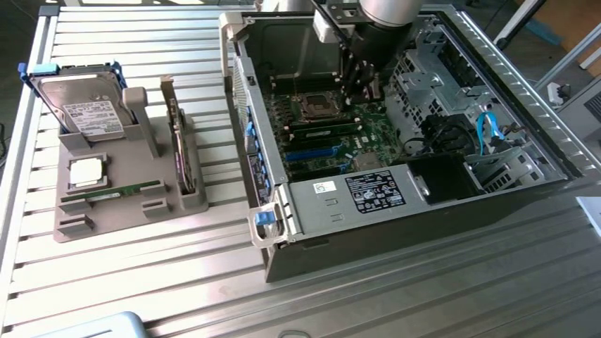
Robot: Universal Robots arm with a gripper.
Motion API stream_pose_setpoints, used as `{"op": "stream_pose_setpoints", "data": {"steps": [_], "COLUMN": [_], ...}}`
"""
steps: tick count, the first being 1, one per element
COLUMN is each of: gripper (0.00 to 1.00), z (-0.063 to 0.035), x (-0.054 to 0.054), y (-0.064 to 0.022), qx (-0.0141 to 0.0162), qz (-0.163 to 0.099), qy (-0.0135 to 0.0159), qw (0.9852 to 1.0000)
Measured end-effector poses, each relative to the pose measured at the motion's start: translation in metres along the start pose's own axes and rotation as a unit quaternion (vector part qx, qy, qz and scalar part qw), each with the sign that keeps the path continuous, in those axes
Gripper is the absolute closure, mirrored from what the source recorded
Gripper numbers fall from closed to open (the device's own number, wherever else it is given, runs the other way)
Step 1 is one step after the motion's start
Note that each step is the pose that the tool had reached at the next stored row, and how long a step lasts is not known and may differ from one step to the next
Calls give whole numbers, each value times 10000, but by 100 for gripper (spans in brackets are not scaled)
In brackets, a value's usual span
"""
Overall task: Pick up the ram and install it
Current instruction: 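Press down the ram until it locks into place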
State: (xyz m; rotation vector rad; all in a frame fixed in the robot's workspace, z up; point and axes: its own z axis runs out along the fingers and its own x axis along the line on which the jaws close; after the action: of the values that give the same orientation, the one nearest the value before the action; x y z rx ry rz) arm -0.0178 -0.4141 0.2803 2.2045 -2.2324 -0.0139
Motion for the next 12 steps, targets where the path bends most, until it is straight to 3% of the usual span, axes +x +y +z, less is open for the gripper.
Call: {"op": "stream_pose_setpoints", "data": {"steps": [5, 12], "gripper": [89, 89], "z": [-34, -530], "x": [-1, -2], "y": [-8, -4], "qx": [-1, -2], "qz": [1, 1], "qy": [1, 0], "qw": [10000, 10000]}}
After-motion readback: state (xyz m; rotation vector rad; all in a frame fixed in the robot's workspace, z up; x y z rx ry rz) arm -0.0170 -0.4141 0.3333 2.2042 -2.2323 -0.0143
